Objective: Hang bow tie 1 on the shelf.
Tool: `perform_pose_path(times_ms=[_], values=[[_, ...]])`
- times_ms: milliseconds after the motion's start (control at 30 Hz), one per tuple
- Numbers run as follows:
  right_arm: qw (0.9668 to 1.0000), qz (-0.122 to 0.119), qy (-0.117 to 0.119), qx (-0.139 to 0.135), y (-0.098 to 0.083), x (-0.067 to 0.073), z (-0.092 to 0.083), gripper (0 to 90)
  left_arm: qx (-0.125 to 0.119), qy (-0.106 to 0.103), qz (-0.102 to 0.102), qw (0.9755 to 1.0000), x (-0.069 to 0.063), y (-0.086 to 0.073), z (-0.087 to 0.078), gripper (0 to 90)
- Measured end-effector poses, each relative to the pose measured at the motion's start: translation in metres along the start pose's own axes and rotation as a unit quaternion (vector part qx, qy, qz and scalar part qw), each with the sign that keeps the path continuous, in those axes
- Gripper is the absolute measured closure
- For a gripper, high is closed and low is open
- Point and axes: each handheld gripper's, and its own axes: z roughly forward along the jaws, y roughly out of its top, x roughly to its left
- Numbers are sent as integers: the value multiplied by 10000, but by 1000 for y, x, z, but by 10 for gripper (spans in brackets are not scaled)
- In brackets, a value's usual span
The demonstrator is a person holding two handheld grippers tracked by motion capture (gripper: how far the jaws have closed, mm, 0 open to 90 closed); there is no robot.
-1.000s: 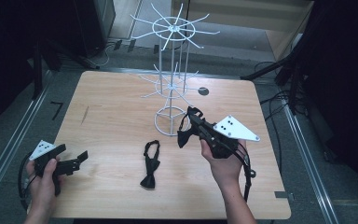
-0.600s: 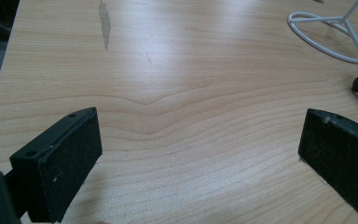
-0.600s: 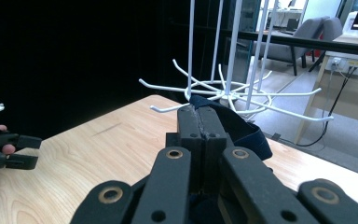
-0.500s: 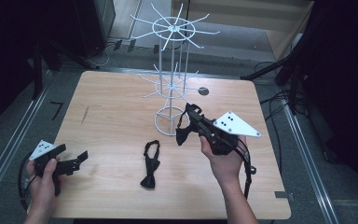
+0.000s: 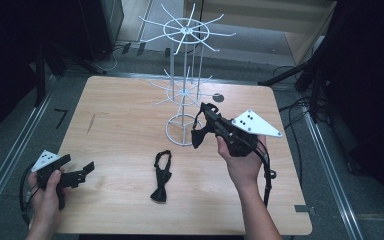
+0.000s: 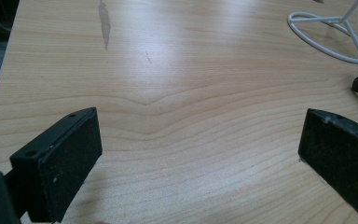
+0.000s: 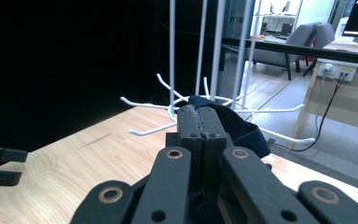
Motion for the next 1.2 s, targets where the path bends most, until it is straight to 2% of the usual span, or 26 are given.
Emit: perform_pose_path(times_ms=[267, 433, 467, 500, 533, 633, 767, 1200], values=[[9998, 177, -82, 45, -7, -12, 4, 900, -2, -1, 5, 10000, 0, 0, 0, 0], [9988, 463, -70, 120, -17, -22, 7, 900, 1, -9, 7, 10000, 0, 0, 0, 0], [9984, 538, -54, 144, -19, -25, 8, 900, 1, -9, 8, 10000, 0, 0, 0, 0], [9973, 718, -33, 167, -25, -31, 9, 900, 1, -10, 5, 10000, 0, 0, 0, 0], [9973, 718, -33, 167, -25, -31, 9, 900, 1, -10, 5, 10000, 0, 0, 0, 0], [9949, 989, -5, 212, -32, -39, 10, 900, 1, -5, 4, 10000, 0, 0, 0, 0], [9920, 1221, 34, 312, -42, -48, 13, 900, 3, -8, 4, 10000, 0, 0, 0, 0], [9864, 1556, -16, 533, -59, -57, 24, 900, 11, -11, 11, 10000, 0, 0, 0, 0]])
